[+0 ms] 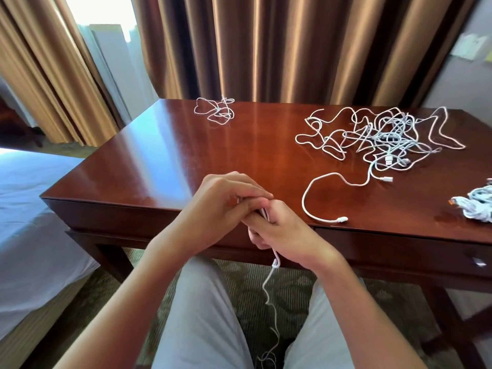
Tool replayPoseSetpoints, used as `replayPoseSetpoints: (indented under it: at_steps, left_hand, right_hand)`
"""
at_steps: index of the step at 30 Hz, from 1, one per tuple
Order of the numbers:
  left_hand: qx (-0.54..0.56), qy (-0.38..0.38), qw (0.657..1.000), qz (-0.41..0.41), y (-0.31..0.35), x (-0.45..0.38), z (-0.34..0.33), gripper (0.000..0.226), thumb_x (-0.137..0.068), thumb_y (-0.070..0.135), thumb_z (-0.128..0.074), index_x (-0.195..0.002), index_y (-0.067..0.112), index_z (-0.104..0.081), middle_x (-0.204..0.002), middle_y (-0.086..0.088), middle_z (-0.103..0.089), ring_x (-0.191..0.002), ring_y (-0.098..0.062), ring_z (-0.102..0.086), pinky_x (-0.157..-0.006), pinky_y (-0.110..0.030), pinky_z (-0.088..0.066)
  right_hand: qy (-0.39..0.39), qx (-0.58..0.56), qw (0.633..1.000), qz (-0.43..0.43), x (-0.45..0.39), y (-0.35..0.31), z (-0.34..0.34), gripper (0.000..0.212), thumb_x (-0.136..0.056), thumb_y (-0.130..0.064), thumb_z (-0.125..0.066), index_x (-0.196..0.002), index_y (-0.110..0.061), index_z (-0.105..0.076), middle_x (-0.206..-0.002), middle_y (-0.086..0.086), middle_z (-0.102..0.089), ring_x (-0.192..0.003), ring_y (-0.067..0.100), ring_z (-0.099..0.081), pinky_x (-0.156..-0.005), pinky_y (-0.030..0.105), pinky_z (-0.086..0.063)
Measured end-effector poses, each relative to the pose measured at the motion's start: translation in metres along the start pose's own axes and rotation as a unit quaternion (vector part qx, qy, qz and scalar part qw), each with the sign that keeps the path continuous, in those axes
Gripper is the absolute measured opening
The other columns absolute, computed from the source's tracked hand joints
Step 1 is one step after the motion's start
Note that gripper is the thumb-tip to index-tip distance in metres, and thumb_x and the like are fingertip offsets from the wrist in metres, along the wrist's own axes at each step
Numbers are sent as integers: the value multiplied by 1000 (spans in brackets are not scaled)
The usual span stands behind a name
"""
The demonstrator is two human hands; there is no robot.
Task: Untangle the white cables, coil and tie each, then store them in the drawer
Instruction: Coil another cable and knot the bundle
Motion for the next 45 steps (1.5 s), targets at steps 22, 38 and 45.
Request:
replayPoseSetpoints:
  at_steps: [22,38,45]
  left_hand:
    - [59,62,994,63,-3,15,-26,36,-100,19,-55,-68,11,-39,-54,-7,-45,-49,-32,-56,-44,-31,-38]
    - [64,128,982,125,-17,7,-25,51,-99,23,-61,-57,6,-38,-44,-13,-44,-42,-32,-55,-41,-34,-38]
    - [299,311,846,314,-30,7,-27,41,-98,21,-62,-65,0,-49,-46,-7,-43,-34,-12,-36,-35,-18,-26]
  right_hand:
    - [-63,48,993,-87,12,-8,-3,23,-88,5,-65,-73,-10,-54,-48,-6,-38,-42,7,-36,-42,20,-30]
    - [-9,41,999,-34,12,-1,-4,31,-90,-6,-72,-70,-2,-48,-48,2,-43,-41,12,-40,-43,22,-34]
    - [166,-101,975,108,18,7,-9,20,-91,-14,-74,-82,-18,-56,-70,-10,-50,-64,5,-41,-60,19,-37]
Point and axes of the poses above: each hand's wrist, its own x-axis away from the middle knuckle, its own z-axis out of the back of the hand, y = z × x, the point moved 3 cm from there along -x, towards the middle knuckle
